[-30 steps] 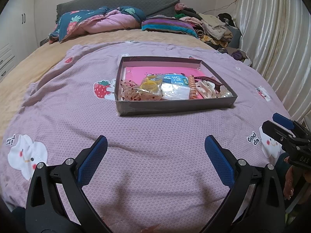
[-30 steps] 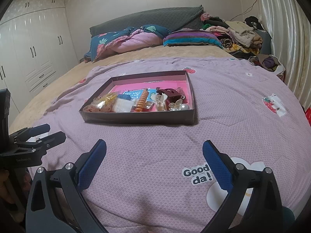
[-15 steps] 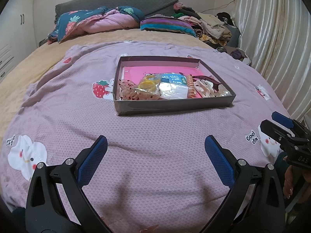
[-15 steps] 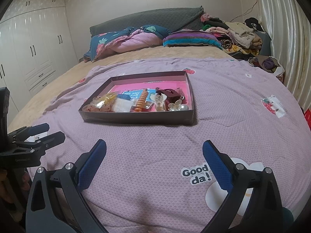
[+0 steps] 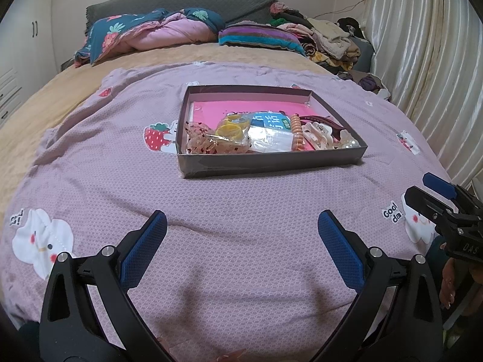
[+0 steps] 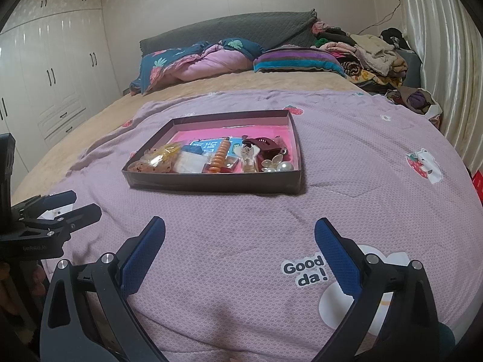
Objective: Organize jewelry
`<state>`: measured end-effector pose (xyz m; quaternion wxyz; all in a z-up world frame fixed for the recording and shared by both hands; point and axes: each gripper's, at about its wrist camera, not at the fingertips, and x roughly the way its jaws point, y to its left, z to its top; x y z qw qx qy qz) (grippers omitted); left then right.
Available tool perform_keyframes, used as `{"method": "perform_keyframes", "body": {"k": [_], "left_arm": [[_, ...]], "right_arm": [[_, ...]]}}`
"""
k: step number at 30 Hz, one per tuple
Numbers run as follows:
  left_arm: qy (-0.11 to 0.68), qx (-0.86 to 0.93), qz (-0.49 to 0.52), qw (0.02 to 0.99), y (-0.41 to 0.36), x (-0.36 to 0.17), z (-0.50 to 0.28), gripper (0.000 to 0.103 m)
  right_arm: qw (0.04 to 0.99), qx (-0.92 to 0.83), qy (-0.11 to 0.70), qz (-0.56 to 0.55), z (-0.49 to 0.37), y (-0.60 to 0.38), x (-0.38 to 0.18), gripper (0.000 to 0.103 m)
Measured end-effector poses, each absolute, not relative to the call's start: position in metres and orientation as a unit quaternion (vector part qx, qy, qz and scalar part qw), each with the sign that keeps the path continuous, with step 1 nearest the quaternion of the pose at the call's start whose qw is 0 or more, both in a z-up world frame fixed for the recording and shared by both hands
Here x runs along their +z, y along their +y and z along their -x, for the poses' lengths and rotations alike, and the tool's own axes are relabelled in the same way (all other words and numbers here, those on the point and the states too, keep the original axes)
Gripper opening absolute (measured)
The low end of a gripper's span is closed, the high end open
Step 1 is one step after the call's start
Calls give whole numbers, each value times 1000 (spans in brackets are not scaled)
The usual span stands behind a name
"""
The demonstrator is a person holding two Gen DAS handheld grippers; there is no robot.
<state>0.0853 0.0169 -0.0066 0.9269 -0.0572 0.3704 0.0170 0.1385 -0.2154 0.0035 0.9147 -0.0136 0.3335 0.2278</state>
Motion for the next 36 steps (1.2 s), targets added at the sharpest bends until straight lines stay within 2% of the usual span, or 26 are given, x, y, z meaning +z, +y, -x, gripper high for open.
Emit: {"method": "perform_keyframes", "body": {"k": [36], "left_arm": [[379,5,76,922,20,-10,-85,93]], "right_arm": [[917,209,338,28,-139,-222,2,99]]}}
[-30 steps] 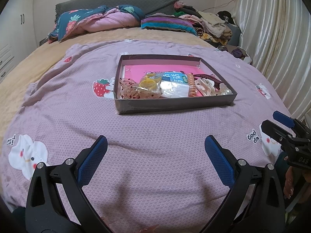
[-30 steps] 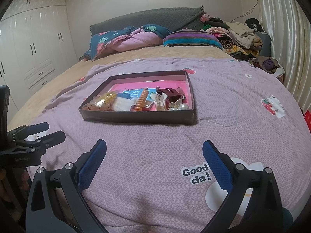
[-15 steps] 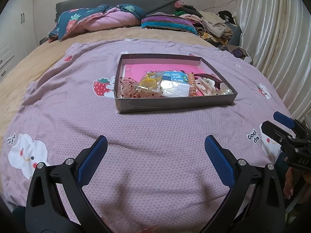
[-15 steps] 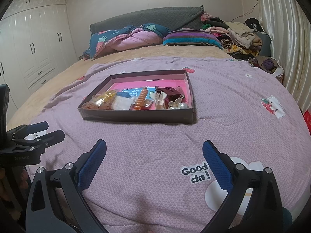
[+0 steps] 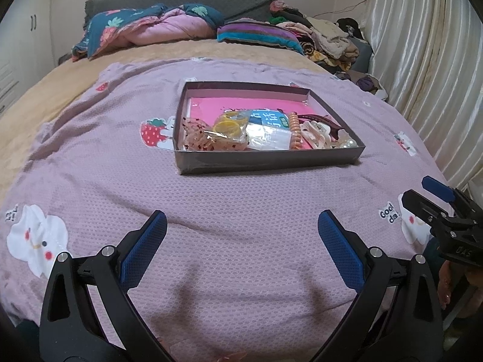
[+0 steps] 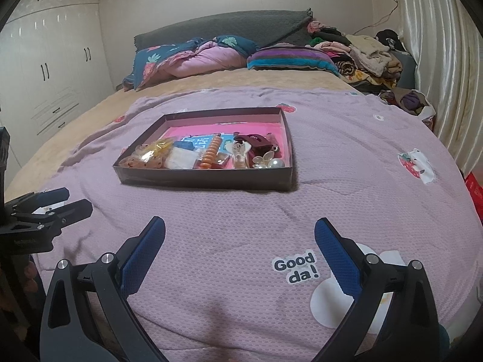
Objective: Organize jewelry
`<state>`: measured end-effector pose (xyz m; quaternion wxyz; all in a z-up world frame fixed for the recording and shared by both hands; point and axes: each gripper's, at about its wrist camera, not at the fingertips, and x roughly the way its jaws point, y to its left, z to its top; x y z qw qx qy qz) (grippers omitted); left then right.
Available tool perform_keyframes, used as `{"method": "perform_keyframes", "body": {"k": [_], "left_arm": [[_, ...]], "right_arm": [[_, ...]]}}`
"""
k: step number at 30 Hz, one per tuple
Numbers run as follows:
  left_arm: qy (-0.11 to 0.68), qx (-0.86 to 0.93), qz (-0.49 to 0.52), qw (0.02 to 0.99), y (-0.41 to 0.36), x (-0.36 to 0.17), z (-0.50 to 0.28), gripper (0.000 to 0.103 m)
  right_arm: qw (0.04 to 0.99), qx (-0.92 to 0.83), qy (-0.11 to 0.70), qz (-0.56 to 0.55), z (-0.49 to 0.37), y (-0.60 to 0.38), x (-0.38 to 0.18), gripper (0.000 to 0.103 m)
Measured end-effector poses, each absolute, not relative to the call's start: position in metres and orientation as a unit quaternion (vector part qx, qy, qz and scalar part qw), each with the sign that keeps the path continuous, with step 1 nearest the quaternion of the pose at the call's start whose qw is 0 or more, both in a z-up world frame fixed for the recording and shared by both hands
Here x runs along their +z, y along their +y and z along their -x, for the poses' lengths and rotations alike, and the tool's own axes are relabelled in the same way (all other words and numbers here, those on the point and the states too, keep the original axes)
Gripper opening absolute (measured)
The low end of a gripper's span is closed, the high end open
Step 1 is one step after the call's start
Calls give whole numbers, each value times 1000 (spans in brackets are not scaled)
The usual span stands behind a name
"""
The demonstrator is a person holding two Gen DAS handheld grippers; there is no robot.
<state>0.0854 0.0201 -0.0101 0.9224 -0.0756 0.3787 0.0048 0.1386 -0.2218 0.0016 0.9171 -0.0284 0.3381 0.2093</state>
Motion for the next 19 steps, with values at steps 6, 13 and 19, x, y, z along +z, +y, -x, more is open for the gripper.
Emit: {"method": "perform_keyframes", "body": {"k": [6,13,19], "left_arm": [[381,28,74,921,23,-13,-91,93],[385,62,83,917,42,-22,-104,94],[402,165,115,893,122,-34,-142,93]], "right_arm": [[917,209,338,26,-139,-223,2,99],[919,191,343,6,-167,-238,-1,99],[926,93,367,-6,-250,-279,-17,99]]}}
